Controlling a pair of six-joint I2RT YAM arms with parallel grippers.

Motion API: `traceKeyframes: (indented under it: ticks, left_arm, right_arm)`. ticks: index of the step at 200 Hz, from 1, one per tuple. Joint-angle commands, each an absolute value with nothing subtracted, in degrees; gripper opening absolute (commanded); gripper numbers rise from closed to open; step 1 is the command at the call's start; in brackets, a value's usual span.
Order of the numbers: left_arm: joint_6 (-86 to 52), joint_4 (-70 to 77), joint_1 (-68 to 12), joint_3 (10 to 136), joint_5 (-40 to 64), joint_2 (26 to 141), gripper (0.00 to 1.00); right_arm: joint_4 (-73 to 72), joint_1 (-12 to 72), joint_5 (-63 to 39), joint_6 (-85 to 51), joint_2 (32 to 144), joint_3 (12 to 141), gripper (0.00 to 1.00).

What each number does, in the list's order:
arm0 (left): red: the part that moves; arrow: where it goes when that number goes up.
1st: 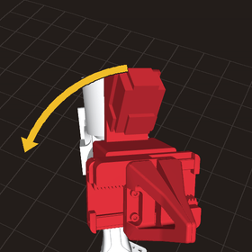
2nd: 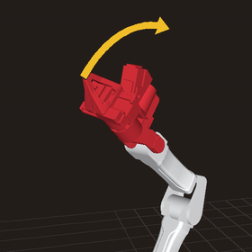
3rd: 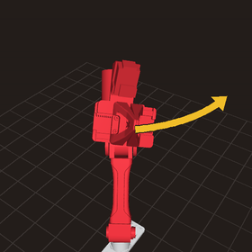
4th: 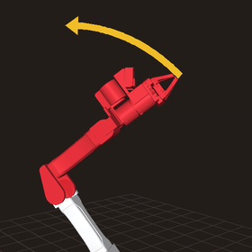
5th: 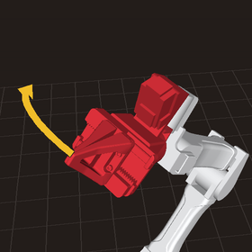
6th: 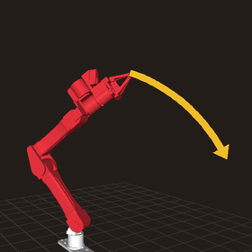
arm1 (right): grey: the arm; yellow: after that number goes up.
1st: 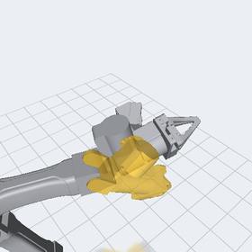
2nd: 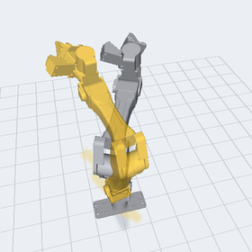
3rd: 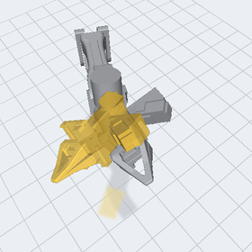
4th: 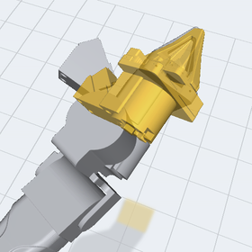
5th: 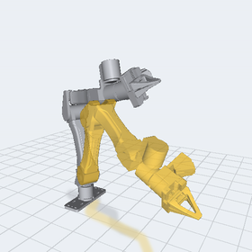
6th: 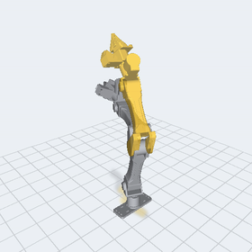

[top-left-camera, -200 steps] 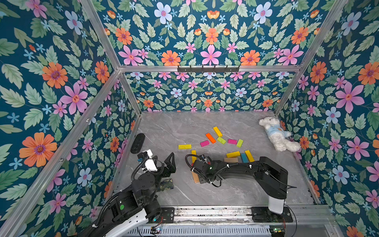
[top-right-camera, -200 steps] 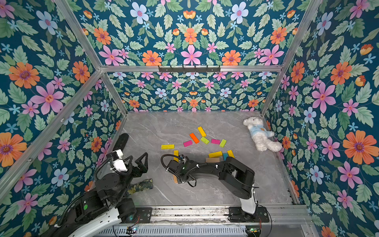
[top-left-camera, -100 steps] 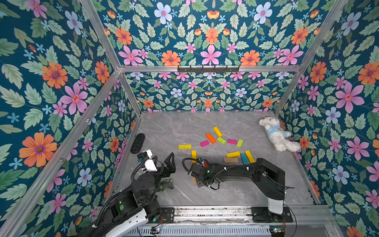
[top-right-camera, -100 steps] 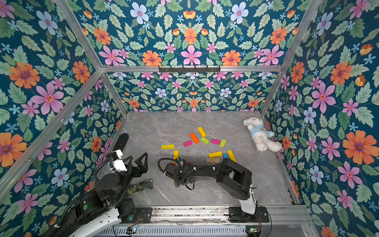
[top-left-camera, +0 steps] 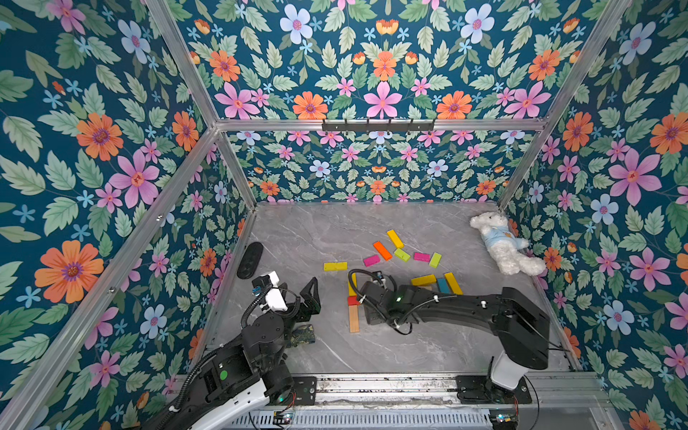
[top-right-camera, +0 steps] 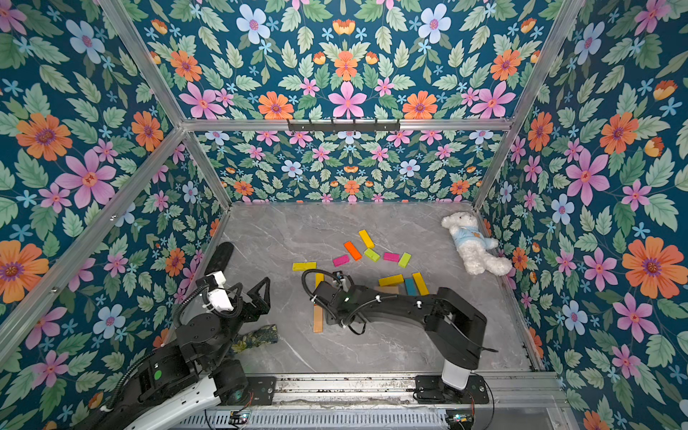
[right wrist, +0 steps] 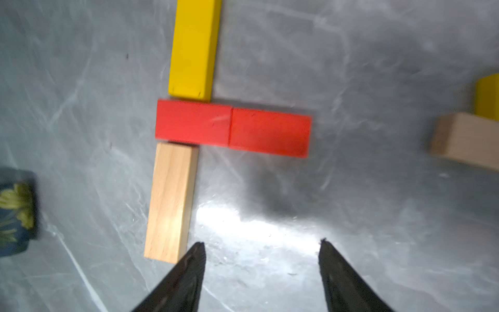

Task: Assemble the letter h with building blocks
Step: Move the building block to the center of the board.

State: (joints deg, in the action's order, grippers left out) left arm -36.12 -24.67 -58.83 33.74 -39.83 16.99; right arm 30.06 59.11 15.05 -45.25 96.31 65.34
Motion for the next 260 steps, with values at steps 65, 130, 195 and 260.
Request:
traceKeyframes:
  ticks: [65, 130, 195, 260]
  left_arm:
    - [-39.46, -19.15, -58.78, 29.48, -37.05, 20.57, 0.99]
    - [-39.22, -18.19, -58.79, 28.82, -35.66, 19.71, 0.99]
    - [-38.94, -18.22, -58.79, 27.91, -34.13, 16.59, 0.99]
    - [-38.42, -18.63, -58.80, 27.95, -34.64, 14.94, 0.99]
  right_arm:
    - [32.97, 35.58, 5.51, -65.08, 89.27, 57.75, 0.76]
    - [33.90, 34.10, 1.23, -77.05, 101.94, 64.45, 0.78]
    - [37.50, 32.50, 0.75, -75.18, 105.92, 67.36, 0.71]
    - [44.12, 30.41, -4.20, -64.31, 110.74, 70.31, 0.47]
